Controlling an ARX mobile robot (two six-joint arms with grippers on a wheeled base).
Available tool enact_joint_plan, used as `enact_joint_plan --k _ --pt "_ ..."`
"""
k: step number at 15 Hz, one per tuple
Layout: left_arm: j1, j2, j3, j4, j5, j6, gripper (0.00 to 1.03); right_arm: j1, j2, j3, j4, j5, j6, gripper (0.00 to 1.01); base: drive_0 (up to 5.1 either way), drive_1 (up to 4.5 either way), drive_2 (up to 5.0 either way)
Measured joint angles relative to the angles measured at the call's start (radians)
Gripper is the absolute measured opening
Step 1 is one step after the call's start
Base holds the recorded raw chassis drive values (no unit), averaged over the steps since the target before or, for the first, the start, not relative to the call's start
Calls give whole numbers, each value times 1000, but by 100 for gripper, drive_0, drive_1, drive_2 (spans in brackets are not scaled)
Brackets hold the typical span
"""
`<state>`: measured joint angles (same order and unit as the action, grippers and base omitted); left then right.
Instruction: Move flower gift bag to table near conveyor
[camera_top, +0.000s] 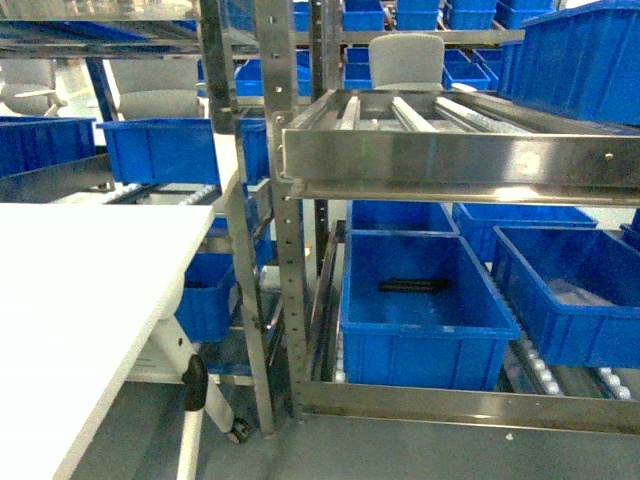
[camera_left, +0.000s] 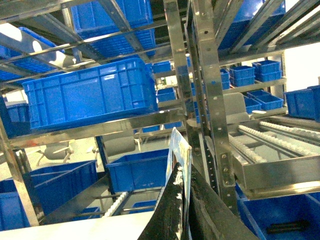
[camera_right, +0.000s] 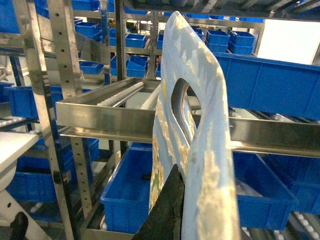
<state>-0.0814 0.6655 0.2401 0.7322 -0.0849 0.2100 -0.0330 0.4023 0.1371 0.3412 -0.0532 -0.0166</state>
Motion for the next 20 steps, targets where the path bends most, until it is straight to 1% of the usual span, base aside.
enact_joint_plan --k 20 --pt "0 0 0 -1 0 0 2 0 1 0 -2 0 0 2 -481 121 354"
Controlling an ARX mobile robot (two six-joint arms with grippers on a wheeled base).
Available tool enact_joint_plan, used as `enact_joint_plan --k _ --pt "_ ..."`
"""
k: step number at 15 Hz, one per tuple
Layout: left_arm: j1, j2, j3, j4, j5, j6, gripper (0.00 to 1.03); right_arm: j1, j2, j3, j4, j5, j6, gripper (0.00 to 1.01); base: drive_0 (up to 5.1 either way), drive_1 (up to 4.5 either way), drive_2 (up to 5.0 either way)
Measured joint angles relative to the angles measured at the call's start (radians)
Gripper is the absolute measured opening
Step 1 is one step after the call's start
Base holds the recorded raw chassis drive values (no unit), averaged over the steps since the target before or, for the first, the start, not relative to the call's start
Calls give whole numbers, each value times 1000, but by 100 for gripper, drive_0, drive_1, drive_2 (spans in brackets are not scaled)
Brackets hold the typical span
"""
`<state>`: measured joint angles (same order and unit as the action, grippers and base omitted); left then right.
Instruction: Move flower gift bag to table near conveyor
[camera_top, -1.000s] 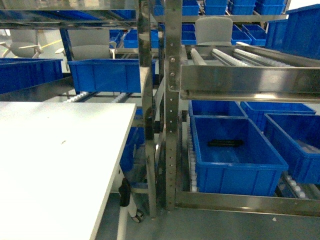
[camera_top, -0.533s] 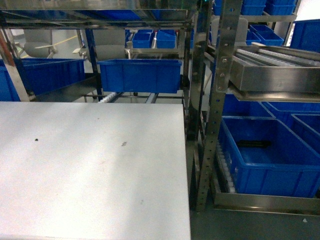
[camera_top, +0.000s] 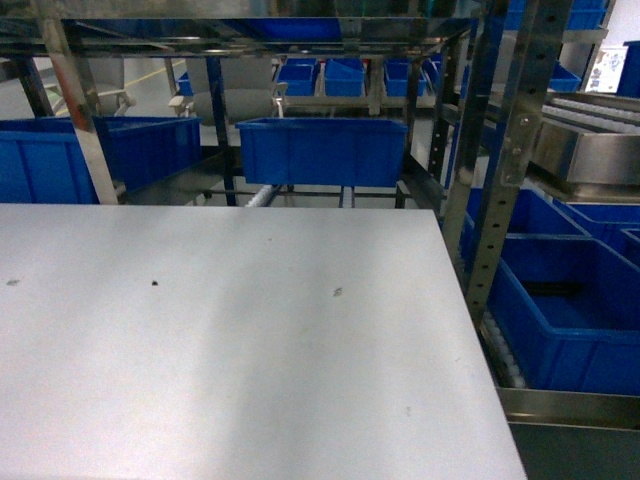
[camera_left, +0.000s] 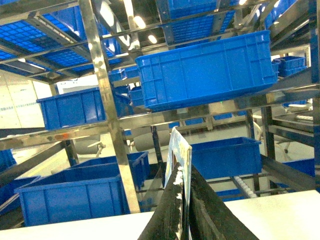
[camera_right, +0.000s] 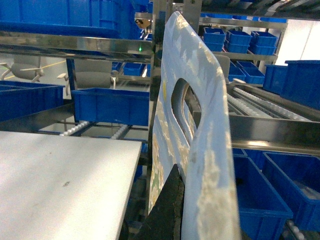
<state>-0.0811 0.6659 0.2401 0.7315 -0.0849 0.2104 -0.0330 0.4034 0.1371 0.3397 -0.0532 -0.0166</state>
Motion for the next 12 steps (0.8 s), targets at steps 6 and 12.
enact_joint_plan --k 6,12 --pt "0 1 0 1 0 0 2 0 0 0 1 0 0 2 -481 121 354" --pt "0 0 0 2 0 0 2 0 -1 0 2 0 0 2 -481 121 354"
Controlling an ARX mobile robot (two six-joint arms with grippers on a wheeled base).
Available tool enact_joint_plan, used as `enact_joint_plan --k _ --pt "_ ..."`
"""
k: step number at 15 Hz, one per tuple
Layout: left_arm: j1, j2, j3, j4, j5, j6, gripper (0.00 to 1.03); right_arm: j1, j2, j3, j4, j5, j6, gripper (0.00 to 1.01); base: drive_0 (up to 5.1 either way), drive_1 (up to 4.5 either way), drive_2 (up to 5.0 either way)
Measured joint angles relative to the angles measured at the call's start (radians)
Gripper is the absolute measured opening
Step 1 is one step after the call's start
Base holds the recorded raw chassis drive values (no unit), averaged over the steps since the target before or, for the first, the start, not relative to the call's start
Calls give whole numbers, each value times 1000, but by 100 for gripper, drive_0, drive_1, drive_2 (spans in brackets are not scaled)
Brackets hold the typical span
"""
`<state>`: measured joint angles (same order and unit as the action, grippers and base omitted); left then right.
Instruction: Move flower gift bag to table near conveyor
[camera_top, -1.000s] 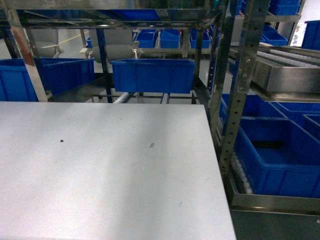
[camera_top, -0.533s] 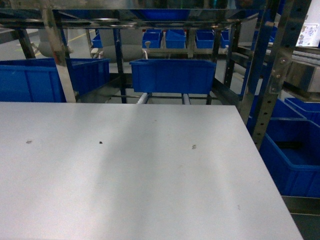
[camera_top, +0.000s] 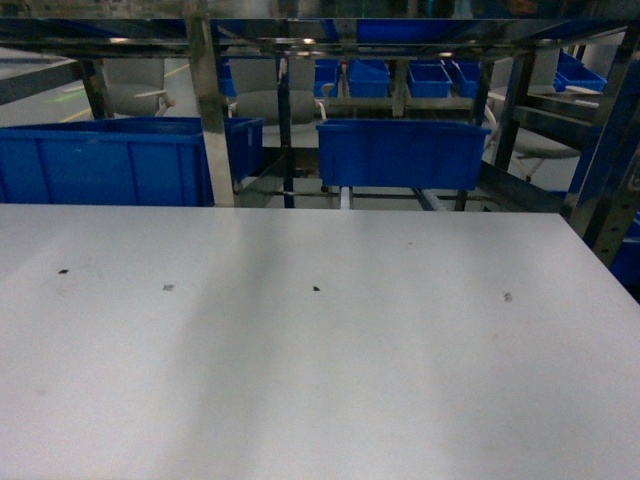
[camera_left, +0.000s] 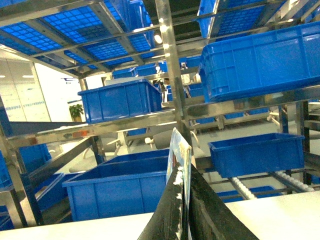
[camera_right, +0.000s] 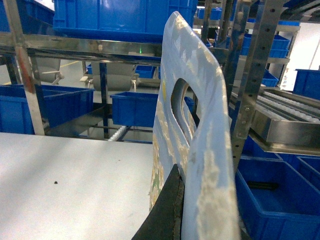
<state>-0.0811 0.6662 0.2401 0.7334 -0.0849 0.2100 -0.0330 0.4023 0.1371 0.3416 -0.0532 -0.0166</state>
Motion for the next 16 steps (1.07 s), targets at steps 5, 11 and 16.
enact_joint_plan --k 5,11,16 --pt "0 0 0 -2 0 0 2 0 2 0 1 0 0 2 -487 170 310" --pt "0 0 0 0 0 0 2 0 1 0 0 0 0 2 -496 245 245" --pt "0 0 0 -1 0 0 2 0 0 0 0 0 0 2 -496 245 245"
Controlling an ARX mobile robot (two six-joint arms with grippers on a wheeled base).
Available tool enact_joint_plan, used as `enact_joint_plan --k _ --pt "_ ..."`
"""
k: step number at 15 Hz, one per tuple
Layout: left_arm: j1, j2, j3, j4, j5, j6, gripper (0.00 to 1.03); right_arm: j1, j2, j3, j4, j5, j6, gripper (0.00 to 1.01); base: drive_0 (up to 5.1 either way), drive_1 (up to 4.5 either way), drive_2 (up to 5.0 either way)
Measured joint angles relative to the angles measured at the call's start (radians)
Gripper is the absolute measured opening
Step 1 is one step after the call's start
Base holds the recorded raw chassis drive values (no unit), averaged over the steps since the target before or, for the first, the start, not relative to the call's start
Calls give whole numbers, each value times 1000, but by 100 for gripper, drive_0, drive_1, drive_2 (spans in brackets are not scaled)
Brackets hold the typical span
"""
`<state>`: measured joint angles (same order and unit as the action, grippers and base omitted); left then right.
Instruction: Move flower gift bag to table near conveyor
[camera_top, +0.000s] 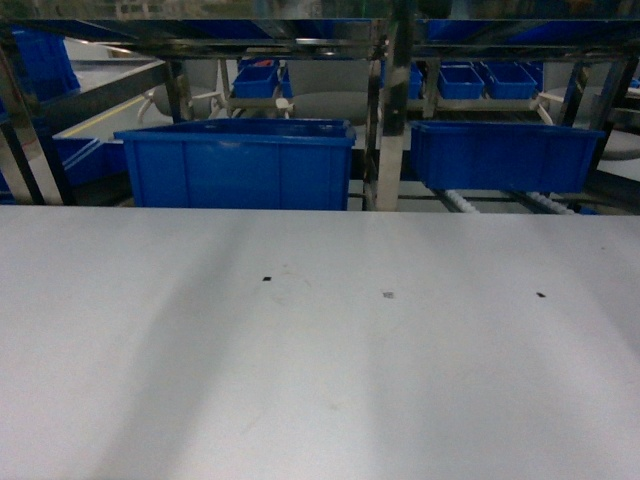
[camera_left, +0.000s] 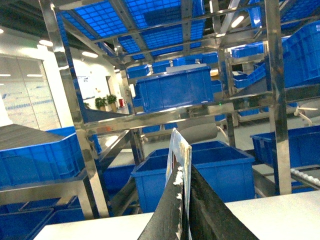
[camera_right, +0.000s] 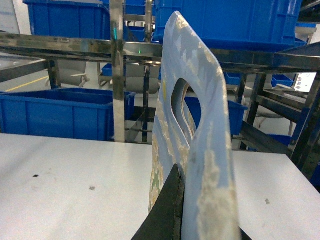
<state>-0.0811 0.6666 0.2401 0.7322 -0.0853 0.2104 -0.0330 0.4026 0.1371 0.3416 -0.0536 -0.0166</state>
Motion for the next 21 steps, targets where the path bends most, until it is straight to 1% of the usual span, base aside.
enact_joint_plan --k 3,5,16,21 --pt "6 0 0 -2 -11 0 2 0 0 0 2 -9 0 2 -496 245 245" --pt "3 0 0 -1 -4 0 2 0 0 0 -3 1 -1 2 -496 245 245" --pt "3 2 0 -4 -2 -1 2 0 -2 0 3 -5 -1 2 10 442 -422" --pt "1 -2 0 3 6 0 2 0 -1 0 -1 3 -1 2 10 442 -422"
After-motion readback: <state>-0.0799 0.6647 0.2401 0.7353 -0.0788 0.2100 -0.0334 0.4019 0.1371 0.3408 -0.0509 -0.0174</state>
